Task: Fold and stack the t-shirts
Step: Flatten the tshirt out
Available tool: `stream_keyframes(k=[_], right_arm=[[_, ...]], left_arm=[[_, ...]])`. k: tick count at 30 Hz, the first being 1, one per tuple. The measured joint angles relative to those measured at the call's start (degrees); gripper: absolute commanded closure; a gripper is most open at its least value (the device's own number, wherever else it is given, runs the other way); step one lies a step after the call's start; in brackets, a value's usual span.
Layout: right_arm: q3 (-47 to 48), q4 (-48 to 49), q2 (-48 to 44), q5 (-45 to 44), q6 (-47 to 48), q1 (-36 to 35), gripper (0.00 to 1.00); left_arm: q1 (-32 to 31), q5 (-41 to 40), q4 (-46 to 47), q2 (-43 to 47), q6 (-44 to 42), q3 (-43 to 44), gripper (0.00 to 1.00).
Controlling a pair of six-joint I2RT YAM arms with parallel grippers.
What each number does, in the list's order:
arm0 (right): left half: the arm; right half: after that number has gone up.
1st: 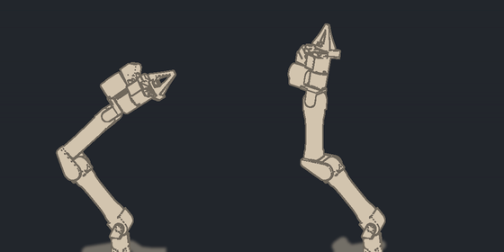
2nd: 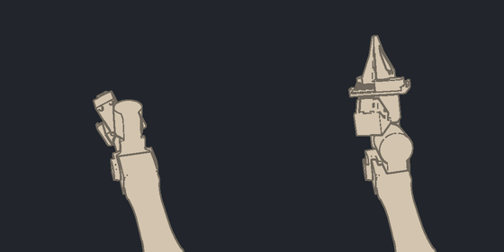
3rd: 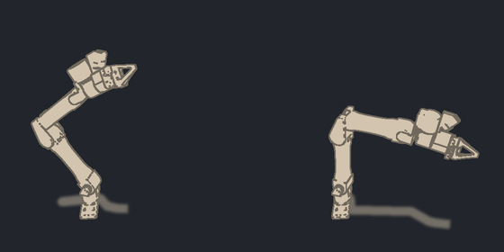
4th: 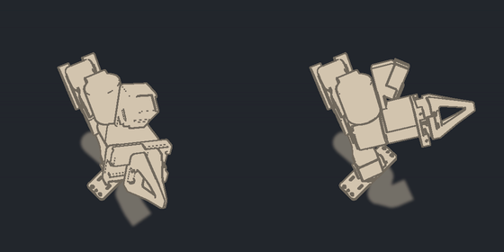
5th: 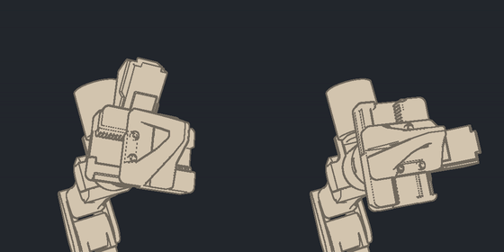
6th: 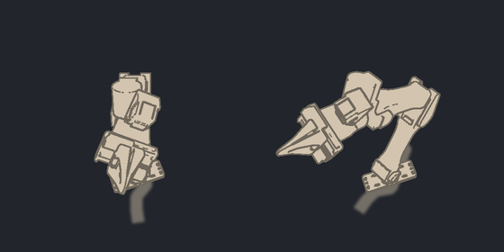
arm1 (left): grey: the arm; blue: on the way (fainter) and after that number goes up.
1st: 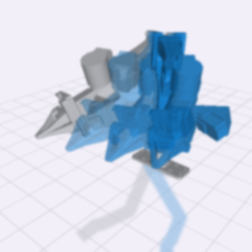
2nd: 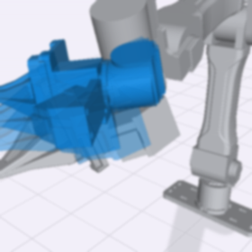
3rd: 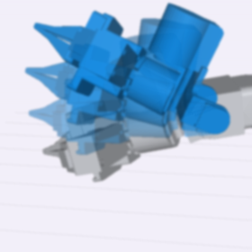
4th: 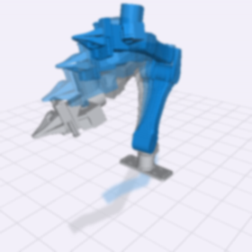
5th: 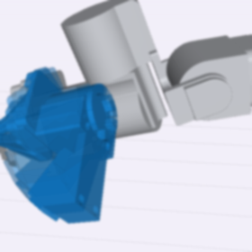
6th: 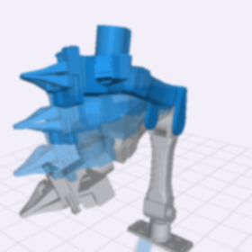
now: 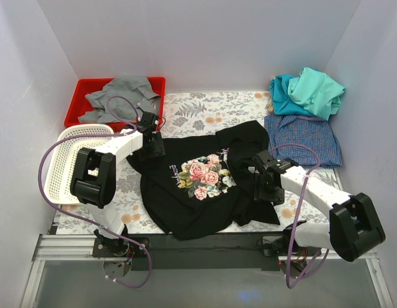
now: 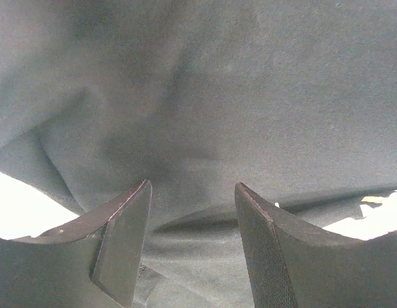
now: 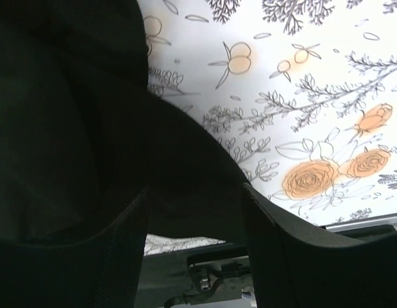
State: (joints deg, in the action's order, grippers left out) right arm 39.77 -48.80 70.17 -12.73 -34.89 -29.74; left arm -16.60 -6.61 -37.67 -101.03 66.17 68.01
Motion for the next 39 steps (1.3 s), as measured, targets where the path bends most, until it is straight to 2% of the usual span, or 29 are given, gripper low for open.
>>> stream_keyframes(k=[3, 6, 8, 9, 12, 16, 20, 22, 27, 31, 38, 39], right_arm=[[0.13, 1.22, 4.26, -0.22, -0.68, 0.00, 0.37], [0.31, 1.86, 7.61, 0.13, -1.16, 0.04, 0.45], [0.26, 2.01, 7.50, 0.44, -1.57, 0.04, 0.88], [0.24, 2.14, 7.45, 0.46, -1.46, 0.04, 0.98], [-0.61, 2.67, 6.23, 0.39, -3.10, 0.00, 0.99], [-1.22, -1.95, -1.46, -1.16, -7.76, -0.02, 0.99], [6.29, -15.28, -11.21, -2.97, -12.17, -0.13, 0.99], [10.45, -18.71, -15.19, -1.09, -12.96, -0.15, 0.99], [6.45, -24.09, -23.26, 6.19, -17.49, -3.02, 0.99], [6.27, -25.00, -23.89, 5.64, -18.95, -3.37, 0.99], [3.43, -25.05, -23.74, -5.44, -25.29, -3.39, 0.99], [3.39, -25.14, -24.17, -6.97, -26.47, -3.39, 0.93]], left_arm=[[0.00, 0.02, 0.20, -0.02, -0.28, 0.20, 0.47], [0.00, 0.02, 0.20, 0.00, -0.48, 0.26, 0.47], [0.00, 0.02, 0.20, 0.00, -0.57, 0.26, 0.47], [0.00, 0.02, 0.20, -0.02, -0.59, 0.28, 0.47], [0.00, 0.04, 0.20, 0.00, -0.72, 0.37, 0.47], [0.00, 0.76, 0.22, -0.02, -0.81, 0.66, 0.48], [0.00, 2.08, 0.44, -0.02, -1.22, 0.74, 0.48], [0.00, 2.60, 0.46, -0.07, -1.49, 0.74, 0.48], [0.00, 3.06, 0.55, -1.99, -2.34, 1.29, 0.48], [0.00, 3.06, 0.48, -2.03, -2.78, 1.40, 0.48], [0.00, 2.95, 0.20, -2.03, -3.02, 1.53, 0.48], [0.00, 2.91, 0.13, -2.03, -2.99, 1.53, 0.48]])
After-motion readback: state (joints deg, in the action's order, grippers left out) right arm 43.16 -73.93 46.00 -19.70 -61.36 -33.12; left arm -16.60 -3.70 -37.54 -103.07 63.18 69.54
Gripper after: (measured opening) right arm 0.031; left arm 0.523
